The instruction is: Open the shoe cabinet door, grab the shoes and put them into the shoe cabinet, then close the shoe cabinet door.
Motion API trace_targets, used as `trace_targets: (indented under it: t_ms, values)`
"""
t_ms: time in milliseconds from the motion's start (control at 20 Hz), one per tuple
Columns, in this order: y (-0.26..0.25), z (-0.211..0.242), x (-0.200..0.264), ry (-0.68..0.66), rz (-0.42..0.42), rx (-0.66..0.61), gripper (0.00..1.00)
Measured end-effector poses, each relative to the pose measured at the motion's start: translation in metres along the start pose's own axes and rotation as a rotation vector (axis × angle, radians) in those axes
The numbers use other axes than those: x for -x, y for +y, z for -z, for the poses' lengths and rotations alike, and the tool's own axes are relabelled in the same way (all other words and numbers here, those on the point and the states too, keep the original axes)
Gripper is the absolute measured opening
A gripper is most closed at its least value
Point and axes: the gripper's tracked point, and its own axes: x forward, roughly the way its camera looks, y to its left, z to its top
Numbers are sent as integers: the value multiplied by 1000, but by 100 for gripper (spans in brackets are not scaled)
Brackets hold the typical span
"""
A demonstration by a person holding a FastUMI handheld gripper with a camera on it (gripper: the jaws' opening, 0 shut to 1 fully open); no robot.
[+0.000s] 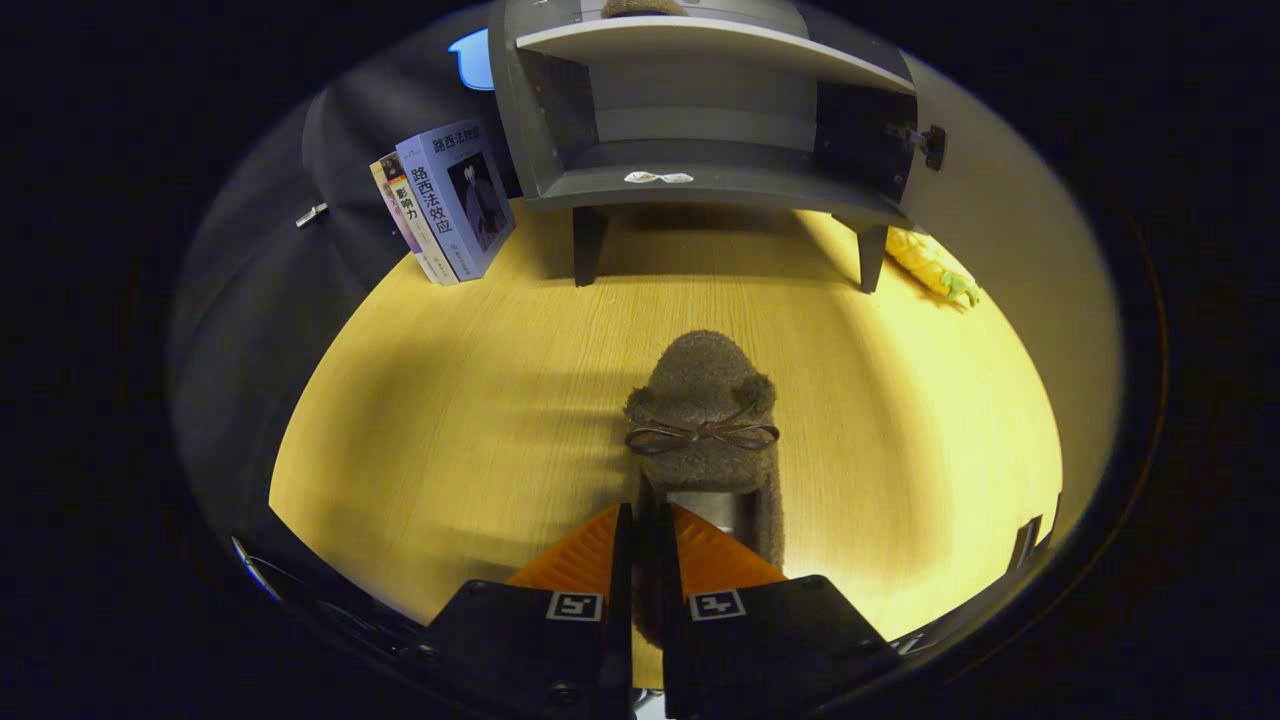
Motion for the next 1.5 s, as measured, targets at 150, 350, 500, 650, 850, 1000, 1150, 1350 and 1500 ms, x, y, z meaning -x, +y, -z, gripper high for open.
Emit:
trace_targets:
  t_ms: [150, 350, 500, 650, 850, 1000, 1150, 1350, 1500]
  values:
    - [1, 0, -18, -6, -7, 6, 17]
    - [1, -14, -33, -63, -21, 5, 17]
    - [-1, -22, -46, -94, -14, 23, 17]
    - [-1, -31, -53, -143, -9, 32, 17]
    - [-4, -39, -59, -211, -3, 59, 16]
    - [-6, -46, -64, -248, -9, 54, 12]
    - [-7, -47, -67, -265, -13, 73, 19]
    - [-11, -52, -78, -281, -1, 65, 14]
    - [-9, -49, -68, -274, 0, 70, 7]
